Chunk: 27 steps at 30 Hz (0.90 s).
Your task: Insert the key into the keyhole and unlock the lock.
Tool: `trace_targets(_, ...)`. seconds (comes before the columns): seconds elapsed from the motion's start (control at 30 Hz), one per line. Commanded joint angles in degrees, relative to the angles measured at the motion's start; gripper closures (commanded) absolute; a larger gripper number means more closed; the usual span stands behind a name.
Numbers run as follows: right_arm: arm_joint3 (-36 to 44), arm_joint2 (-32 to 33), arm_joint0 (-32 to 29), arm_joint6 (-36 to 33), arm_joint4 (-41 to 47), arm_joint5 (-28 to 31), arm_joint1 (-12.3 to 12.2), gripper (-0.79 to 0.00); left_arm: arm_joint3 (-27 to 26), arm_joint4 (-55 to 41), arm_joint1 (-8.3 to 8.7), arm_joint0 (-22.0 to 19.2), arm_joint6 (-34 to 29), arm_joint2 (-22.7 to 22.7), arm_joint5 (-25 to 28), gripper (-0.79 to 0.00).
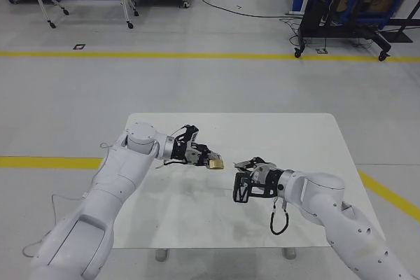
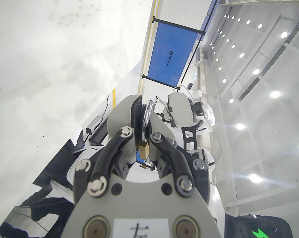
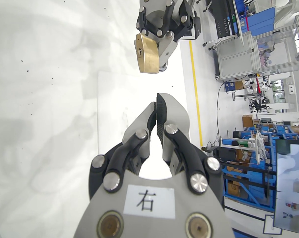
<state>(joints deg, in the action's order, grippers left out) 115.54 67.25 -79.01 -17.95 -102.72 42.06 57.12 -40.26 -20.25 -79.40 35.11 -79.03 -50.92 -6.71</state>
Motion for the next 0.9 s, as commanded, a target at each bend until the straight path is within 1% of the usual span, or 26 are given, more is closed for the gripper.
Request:
trace_targets(0.0,0.0,0.0,0.0,0.0,0.0,0.0,0.0,0.0,0.0,0.0,0.0,0.0,0.0,0.0,0.0,0.0)
trace_targets(0.07,0.0,0.0,0.0,0.0,0.0,0.0,0.0,0.0,0.0,0.0,0.0,0.0,0.0,0.0,0.0,0.0)
trace_targets(0.1,0.0,0.0,0.0,0.0,0.0,0.0,0.0,0.0,-0.3,-1.6,-0.1,1.0,0.4,-0.2,-0.9,0.0)
trace_targets(0.13,0.2,0.0,0.0,0.1,-0.1,-0.2,0.0,0.0,-0.6,-3.1,-0.16,1.7,0.5,-0.5,-2.7,0.0)
trace_targets(0.2,2.1,-0.3,-0.1,-0.3,-3.3,-0.8,-0.1,0.0,-0.4,-6.0,-0.32,2.5,-0.1,-0.8,-7.5,0.0)
trace_targets(0.27,4.1,-0.4,-0.9,-0.1,-5.8,-1.8,-0.2,0.0,-0.2,-7.9,-0.53,3.1,-0.7,-0.7,-11.1,0.0)
trace_targets(0.33,5.2,-0.1,-1.9,0.2,-7.6,-2.7,-0.3,0.0,0.2,-9.4,-0.7,3.2,-1.1,-0.7,-13.3,0.0)
trace_targets(0.43,7.3,-0.3,-3.0,0.0,-11.2,-3.5,-0.5,0.0,1.2,-9.6,-0.86,2.9,-0.4,-0.3,-15.4,0.0)
trace_targets(0.57,9.0,-1.9,-3.6,1.0,-15.9,-2.9,-0.7,0.0,1.8,-9.6,-0.98,2.6,0.0,0.1,-15.8,0.0)
trace_targets(0.7,9.3,-4.6,-2.6,2.7,-20.2,-0.3,-0.7,0.0,2.2,-9.0,-0.96,2.1,1.1,0.3,-14.9,0.0)
trace_targets(0.87,9.6,-6.9,-1.4,3.2,-24.0,0.5,-0.6,0.0,2.0,-8.2,-0.94,1.9,1.4,0.8,-14.6,0.0)
